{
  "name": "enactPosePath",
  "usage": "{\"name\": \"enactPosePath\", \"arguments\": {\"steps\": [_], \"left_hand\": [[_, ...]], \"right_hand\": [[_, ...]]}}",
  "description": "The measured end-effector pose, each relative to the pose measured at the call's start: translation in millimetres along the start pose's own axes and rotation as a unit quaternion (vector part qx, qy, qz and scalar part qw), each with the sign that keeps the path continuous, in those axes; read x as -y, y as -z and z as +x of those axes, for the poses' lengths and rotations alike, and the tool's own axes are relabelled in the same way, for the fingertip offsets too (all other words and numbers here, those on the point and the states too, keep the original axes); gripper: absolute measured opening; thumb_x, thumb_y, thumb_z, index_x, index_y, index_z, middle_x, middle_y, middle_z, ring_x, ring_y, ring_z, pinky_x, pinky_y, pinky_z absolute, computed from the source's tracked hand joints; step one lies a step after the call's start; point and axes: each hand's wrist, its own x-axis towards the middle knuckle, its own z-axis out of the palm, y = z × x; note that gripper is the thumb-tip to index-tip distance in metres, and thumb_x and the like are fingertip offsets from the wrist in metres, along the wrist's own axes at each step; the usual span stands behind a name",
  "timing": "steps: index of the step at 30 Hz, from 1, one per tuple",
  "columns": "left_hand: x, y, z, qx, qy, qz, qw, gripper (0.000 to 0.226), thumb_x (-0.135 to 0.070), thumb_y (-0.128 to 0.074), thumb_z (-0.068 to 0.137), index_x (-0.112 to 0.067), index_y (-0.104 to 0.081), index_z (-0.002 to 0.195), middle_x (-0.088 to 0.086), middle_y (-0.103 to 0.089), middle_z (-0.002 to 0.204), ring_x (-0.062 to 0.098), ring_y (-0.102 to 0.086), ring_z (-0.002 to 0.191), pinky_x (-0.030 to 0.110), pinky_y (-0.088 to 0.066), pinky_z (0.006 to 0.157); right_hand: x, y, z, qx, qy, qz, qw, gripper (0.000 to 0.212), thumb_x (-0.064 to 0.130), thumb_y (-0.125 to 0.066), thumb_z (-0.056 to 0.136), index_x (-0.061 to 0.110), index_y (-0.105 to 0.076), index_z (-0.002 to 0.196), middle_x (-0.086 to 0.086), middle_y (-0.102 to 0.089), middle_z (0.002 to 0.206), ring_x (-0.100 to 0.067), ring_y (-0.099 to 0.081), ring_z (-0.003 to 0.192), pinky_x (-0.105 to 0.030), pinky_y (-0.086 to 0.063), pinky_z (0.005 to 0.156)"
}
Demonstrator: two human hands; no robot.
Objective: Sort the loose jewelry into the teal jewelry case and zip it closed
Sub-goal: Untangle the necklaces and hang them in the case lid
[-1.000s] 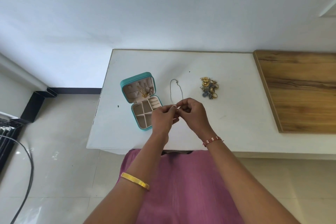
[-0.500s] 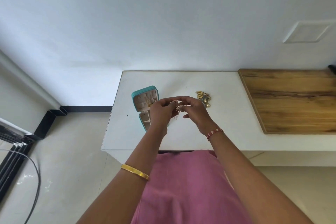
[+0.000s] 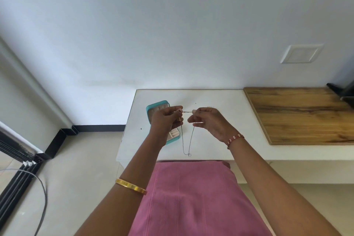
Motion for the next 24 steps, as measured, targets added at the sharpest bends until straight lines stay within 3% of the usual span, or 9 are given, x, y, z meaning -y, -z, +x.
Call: {"name": "enactPosePath", "arguments": {"steps": [5,7,12,15,18,24], "left_hand": [[-8.6,14.4,-12.7,-0.053,-0.003,-0.093,0.994,0.012,0.001,-0.053,0.090,-0.003,-0.064,0.090,0.007,-0.055,0.070,0.007,-0.056,0.046,0.019,-0.055,0.057],[-14.0,21.0,-16.6,-0.078,-0.013,-0.132,0.988,0.014,0.002,-0.049,0.091,-0.001,-0.062,0.096,0.009,-0.053,0.068,0.008,-0.053,0.045,0.018,-0.054,0.056],[-20.2,37.7,-20.4,-0.146,-0.015,-0.191,0.971,0.022,0.004,-0.043,0.094,0.000,-0.060,0.108,0.009,-0.055,0.066,0.006,-0.052,0.040,0.018,-0.055,0.055],[-13.9,36.8,-21.4,-0.162,0.001,-0.192,0.968,0.025,0.003,-0.040,0.095,0.001,-0.060,0.111,0.005,-0.060,0.058,0.009,-0.054,0.046,0.019,-0.055,0.055],[-0.9,31.9,-24.1,-0.173,0.021,-0.176,0.969,0.027,0.004,-0.039,0.095,0.002,-0.059,0.113,0.012,-0.057,0.079,0.015,-0.051,0.061,0.019,-0.054,0.055],[24.3,24.9,-26.8,-0.106,0.075,-0.041,0.991,0.030,0.010,-0.039,0.090,-0.003,-0.065,0.095,0.015,-0.059,0.086,0.023,-0.057,0.074,0.022,-0.054,0.060]], "right_hand": [[12.4,11.7,-8.7,-0.021,-0.014,0.142,0.990,0.034,0.014,-0.050,0.093,0.011,-0.046,0.059,-0.003,-0.048,0.047,-0.019,-0.055,0.051,-0.036,-0.056,0.073],[16.6,20.0,-11.8,-0.030,-0.018,0.182,0.983,0.038,0.018,-0.049,0.093,0.013,-0.044,0.056,-0.001,-0.042,0.043,-0.016,-0.049,0.044,-0.035,-0.057,0.067],[24.6,37.5,-17.7,-0.063,0.007,0.246,0.967,0.049,0.025,-0.046,0.094,0.017,-0.049,0.047,0.003,-0.036,0.040,-0.013,-0.039,0.039,-0.029,-0.054,0.060],[31.6,34.7,-19.1,-0.059,0.027,0.259,0.964,0.039,0.025,-0.045,0.095,0.016,-0.053,0.057,0.004,-0.036,0.041,-0.011,-0.039,0.040,-0.027,-0.054,0.060],[45.1,25.4,-22.8,-0.055,0.058,0.247,0.966,0.025,0.019,-0.042,0.095,0.013,-0.054,0.074,0.005,-0.037,0.042,-0.009,-0.037,0.040,-0.022,-0.050,0.055],[95.2,-5.1,-34.2,0.003,0.096,0.100,0.990,0.022,0.013,-0.042,0.095,0.009,-0.062,0.087,0.005,-0.041,0.046,-0.008,-0.033,0.040,-0.018,-0.029,0.042]]}}
